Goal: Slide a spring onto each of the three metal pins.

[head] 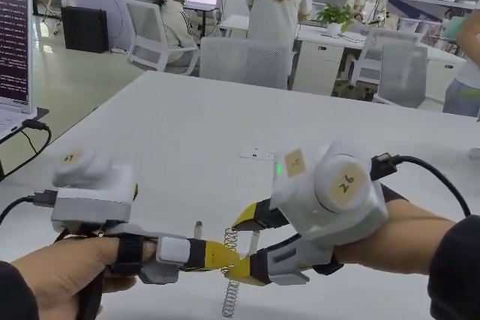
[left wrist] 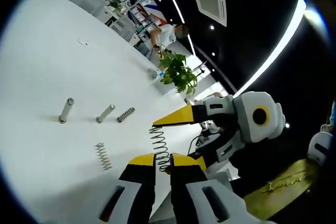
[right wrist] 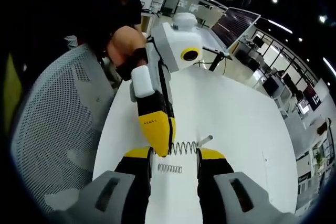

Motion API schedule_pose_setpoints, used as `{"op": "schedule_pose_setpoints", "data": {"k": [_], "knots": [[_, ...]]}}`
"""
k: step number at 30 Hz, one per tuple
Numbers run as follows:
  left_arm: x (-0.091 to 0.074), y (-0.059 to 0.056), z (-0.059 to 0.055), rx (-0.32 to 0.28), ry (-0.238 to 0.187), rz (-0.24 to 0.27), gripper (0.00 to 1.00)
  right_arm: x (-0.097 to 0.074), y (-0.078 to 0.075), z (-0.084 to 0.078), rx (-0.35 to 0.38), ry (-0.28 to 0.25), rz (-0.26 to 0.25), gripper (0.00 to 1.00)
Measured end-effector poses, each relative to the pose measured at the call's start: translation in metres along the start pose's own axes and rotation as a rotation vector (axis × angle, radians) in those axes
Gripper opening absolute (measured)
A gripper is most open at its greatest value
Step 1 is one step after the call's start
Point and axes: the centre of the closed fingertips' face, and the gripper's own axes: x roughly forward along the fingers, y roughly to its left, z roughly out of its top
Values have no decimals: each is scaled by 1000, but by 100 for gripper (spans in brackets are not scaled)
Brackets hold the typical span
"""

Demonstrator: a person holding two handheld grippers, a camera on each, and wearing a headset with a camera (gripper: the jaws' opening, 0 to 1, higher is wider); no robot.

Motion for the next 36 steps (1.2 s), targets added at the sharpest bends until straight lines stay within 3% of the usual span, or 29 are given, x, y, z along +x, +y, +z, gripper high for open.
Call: {"op": "schedule_pose_setpoints", "data": {"k": [4, 8, 11, 13, 14, 16, 20, 27, 31, 36], "knots": [[-2, 0, 2, 61, -3, 26, 1, -2, -1, 3, 0, -4, -1, 32], [-5, 3, 1, 194, 22, 79, 1, -5, 0, 4, 4, -5, 10, 32], [-5, 0, -1, 247, 37, 90, 1, -6, 2, 5, 5, -5, 18, 32], [-6, 4, -1, 341, 47, 138, 1, -7, 4, 5, 9, 0, 31, 32], [-6, 4, -5, 391, 75, 150, 1, -8, 6, 5, 13, 2, 40, 32], [-6, 5, -6, 446, 87, 174, 1, -11, 6, 6, 9, 2, 46, 32], [-6, 7, -14, 606, 160, 217, 1, -19, 6, 4, 3, 21, 64, 31], [-2, 1, -20, 755, 193, 230, 1, -21, 12, 2, 36, 22, 125, 25], [-1, -2, -23, 809, 207, 217, 1, -19, 13, -1, 39, 34, 147, 25], [1, -8, -27, 871, 217, 193, 1, -20, 21, -2, 59, 46, 222, 23]]}}
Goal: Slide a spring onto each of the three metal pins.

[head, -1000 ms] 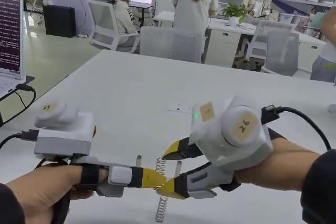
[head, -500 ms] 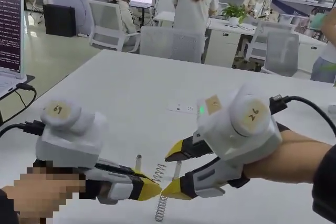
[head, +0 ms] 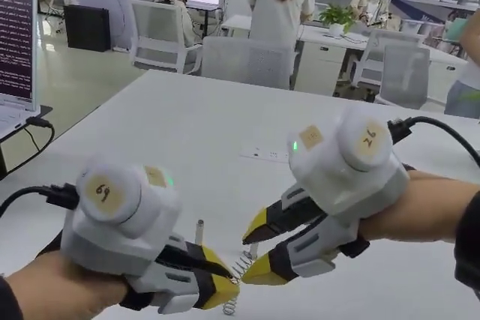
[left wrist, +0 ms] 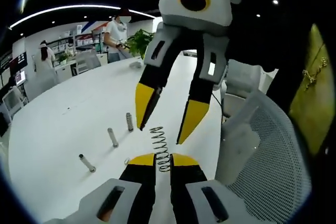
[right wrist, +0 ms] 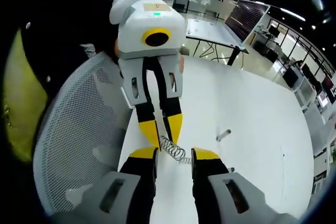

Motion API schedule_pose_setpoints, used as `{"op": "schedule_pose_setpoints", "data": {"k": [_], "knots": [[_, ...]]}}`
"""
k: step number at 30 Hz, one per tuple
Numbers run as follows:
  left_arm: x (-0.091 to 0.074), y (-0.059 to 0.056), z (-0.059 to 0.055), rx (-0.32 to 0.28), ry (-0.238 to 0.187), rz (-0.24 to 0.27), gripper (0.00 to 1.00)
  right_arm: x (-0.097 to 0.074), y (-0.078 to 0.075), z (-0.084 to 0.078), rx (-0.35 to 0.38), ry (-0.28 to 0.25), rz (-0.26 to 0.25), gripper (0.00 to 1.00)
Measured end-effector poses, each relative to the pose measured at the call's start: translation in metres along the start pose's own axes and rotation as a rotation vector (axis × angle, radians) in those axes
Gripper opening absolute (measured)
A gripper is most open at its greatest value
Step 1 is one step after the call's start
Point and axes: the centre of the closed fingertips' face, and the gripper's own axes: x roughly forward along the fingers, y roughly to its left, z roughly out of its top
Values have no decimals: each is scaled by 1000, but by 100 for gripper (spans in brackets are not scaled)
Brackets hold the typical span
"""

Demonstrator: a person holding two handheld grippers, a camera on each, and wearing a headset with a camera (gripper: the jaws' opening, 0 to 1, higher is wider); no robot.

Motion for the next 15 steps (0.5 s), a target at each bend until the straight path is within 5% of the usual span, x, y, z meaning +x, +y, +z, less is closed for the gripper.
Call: {"op": "schedule_pose_setpoints", "data": {"k": [15], "knots": [[2, -16, 9, 92, -27, -47, 1, 3, 17, -6, 49, 30, 139, 15]]}}
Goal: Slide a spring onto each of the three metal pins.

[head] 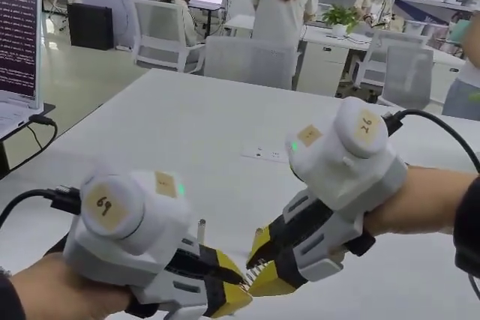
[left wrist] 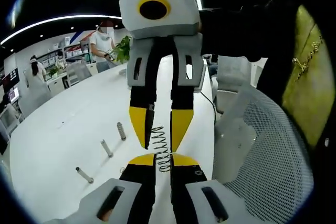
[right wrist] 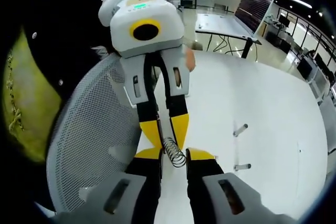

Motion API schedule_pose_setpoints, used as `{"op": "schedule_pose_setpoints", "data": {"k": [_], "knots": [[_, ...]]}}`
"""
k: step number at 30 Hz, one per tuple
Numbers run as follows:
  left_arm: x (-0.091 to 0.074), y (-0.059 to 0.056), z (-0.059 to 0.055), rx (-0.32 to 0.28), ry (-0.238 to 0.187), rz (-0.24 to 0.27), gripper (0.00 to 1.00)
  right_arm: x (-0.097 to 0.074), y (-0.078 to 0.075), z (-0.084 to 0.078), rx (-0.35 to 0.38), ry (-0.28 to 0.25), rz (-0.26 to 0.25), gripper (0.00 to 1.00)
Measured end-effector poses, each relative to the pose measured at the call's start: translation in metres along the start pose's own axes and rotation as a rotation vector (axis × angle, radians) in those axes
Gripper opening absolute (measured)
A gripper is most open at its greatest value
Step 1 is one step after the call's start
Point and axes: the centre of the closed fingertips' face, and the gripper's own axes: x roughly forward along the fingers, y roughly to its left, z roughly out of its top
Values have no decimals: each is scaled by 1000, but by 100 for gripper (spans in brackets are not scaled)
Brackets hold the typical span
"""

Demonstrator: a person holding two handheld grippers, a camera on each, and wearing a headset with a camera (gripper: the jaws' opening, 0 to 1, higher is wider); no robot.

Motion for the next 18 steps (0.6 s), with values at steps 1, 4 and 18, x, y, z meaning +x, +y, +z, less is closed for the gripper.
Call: {"op": "schedule_pose_setpoints", "data": {"k": [1, 4, 18], "knots": [[0, -1, 0, 3, 1, -1, 1, 0, 0, 0, 5, 1, 4, 14], [1, -2, 1, 9, -1, -5, 1, 0, 2, -1, 14, 4, 15, 13], [2, -3, 1, 15, -4, -4, 2, 0, 6, -5, 47, 21, 35, 9]]}}
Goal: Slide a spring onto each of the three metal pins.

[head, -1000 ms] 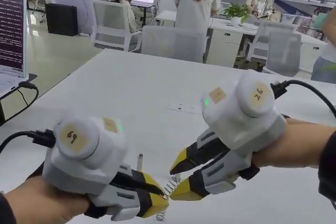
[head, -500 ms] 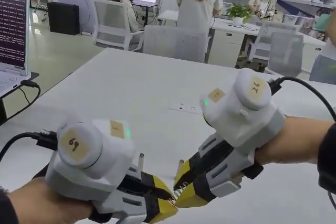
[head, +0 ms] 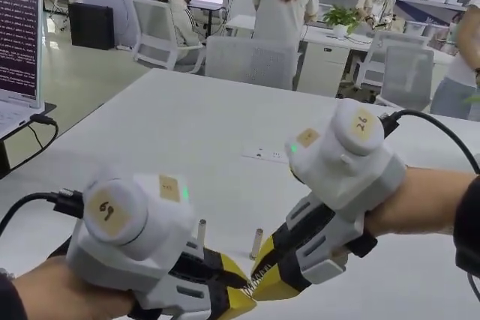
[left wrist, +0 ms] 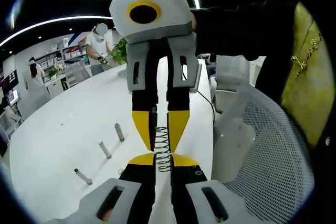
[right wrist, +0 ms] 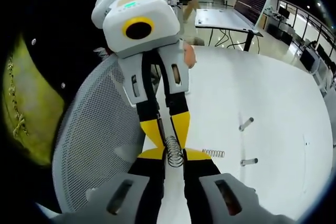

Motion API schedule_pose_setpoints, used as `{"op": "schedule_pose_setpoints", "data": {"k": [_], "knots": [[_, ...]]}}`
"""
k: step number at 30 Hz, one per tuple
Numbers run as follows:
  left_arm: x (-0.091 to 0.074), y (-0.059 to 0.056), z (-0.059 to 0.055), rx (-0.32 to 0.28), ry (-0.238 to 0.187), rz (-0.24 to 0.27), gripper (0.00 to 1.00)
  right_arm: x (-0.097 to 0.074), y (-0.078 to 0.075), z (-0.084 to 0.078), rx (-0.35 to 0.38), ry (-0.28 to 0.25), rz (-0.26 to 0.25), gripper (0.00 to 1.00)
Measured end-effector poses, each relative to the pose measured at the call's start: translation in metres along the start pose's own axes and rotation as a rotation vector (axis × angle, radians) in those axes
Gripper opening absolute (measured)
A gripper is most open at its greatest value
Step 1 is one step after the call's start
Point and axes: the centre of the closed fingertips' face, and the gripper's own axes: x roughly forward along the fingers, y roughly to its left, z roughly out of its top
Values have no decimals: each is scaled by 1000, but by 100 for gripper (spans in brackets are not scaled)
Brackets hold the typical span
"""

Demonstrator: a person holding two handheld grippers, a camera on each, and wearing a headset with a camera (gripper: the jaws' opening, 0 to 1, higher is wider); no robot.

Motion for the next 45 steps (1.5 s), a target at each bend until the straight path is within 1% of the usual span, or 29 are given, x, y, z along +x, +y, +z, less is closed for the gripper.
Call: {"op": "schedule_pose_setpoints", "data": {"k": [1, 2, 13, 15, 19, 22, 24, 28, 30, 36, 40, 45], "knots": [[0, 1, 0, -1, -2, 1, 2, 0, 2, 0, 3, 0, 9, 8], [0, 1, 0, -13, -2, 1, 2, 0, 1, 0, -8, 5, 1, 8], [0, 1, 1, -13, -21, -1, 3, -1, 2, 1, -22, 22, -6, 8], [1, 0, 0, -16, -19, -6, 7, -1, 2, 2, -21, 20, -4, 8], [2, -2, -2, -19, -11, -12, 10, -2, 2, 3, -23, 22, -4, 8], [3, -1, -6, -23, -1, -11, 10, -2, 4, 3, -28, 25, -4, 8], [3, 0, -8, -25, 5, -9, 10, -2, 3, 4, -29, 25, -6, 8], [3, 0, -9, -28, 6, -7, 9, -3, 3, 4, -30, 25, -8, 8], [3, -1, -9, -30, 2, -9, 9, -2, 4, 4, -30, 29, -6, 8], [3, -1, -9, -20, 2, -4, 3, -3, 5, 5, -31, 32, -9, 8], [4, -3, -9, -20, 2, -4, 3, -3, 6, 4, -33, 38, -9, 8], [4, -4, -9, -17, -4, -7, 2, -3, 8, 4, -31, 33, -5, 9]]}}
